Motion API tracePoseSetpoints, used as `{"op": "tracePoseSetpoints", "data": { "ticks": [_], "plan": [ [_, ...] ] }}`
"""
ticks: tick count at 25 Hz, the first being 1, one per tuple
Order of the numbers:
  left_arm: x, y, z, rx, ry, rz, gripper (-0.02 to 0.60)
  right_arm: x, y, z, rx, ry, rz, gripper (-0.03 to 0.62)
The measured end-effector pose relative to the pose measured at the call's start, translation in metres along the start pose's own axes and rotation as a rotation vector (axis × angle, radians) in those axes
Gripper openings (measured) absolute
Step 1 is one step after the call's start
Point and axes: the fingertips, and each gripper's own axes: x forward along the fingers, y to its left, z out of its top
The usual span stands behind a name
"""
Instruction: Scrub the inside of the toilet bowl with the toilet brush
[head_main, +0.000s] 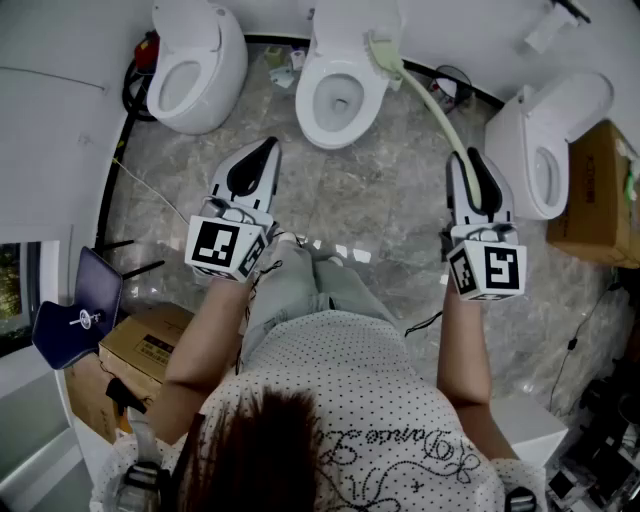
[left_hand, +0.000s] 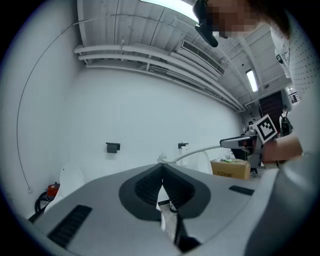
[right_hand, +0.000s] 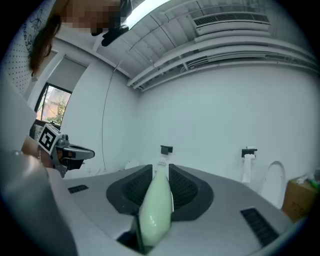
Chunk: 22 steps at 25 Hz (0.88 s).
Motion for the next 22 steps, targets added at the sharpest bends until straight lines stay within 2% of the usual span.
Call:
{"op": "tracePoseSetpoints", "data": {
  "ticks": [15,22],
  "plan": [
    [0.007,-0.001,0.002,0.011,-0.005,0.009,0.003,0.008,-0.002,-0.006,0.082,-0.031,0.043,0.114],
    [0.012,0.030,-0.006,-0.013,0.007,0.054,0.003,0.038,0.002,-0.014,0.102,-0.008,0.054,0.114]
  ]
}}
